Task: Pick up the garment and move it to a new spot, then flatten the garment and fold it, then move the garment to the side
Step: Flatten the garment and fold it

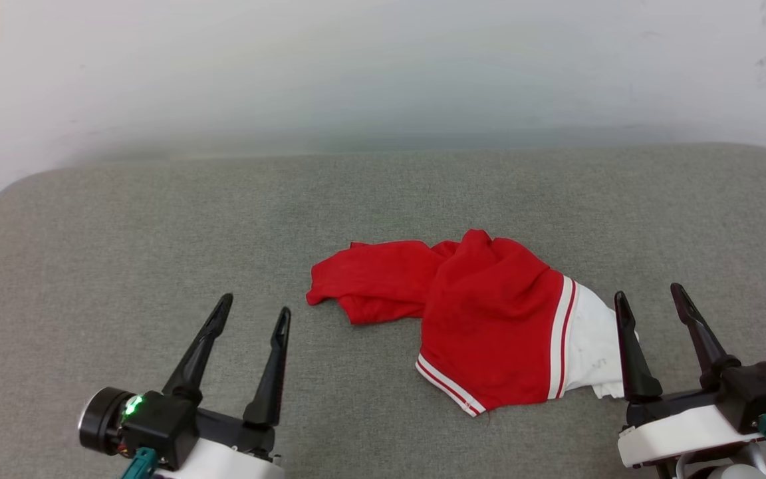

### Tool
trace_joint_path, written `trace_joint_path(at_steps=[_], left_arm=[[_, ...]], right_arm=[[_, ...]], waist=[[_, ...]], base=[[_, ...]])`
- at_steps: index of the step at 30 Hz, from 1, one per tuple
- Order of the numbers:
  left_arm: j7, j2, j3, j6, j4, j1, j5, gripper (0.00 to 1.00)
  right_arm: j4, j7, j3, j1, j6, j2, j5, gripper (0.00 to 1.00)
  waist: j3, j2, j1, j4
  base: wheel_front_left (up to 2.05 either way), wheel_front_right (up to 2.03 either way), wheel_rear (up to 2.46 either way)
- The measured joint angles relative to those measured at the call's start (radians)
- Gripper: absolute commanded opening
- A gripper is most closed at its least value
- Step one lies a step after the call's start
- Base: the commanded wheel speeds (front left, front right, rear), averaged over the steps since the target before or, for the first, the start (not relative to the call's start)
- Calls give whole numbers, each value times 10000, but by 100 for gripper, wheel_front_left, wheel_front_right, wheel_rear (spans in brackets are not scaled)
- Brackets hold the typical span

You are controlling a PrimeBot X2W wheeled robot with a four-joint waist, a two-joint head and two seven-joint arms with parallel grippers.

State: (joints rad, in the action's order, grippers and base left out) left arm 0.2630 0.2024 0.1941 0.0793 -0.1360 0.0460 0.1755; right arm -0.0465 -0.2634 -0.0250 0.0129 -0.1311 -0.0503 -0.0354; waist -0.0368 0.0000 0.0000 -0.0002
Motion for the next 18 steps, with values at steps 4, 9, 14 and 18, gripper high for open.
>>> trace_joint_path(at_steps=[4,9,14,18], left_arm=[[-100,-142,466,180,125,-219,12,100],[-1753,2,1417,360,209,-1104,52,100],[-4184,-205,2489,447,349,-2070,696,100],[-5967,-155,2815,472,924,-2811,849,100]], right_arm=[[12,0,-21,31,0,-2,21,100],[52,0,73,128,2,-2,92,100],[96,0,111,306,2,-4,176,100],[123,0,169,461,2,-2,176,100]], waist=[[-138,0,0,-118],[-439,0,0,-288],[-859,0,1,-483],[-1237,0,1,-687]], base=[[0,0,0],[0,0,0],[0,0,0],[0,0,0]])
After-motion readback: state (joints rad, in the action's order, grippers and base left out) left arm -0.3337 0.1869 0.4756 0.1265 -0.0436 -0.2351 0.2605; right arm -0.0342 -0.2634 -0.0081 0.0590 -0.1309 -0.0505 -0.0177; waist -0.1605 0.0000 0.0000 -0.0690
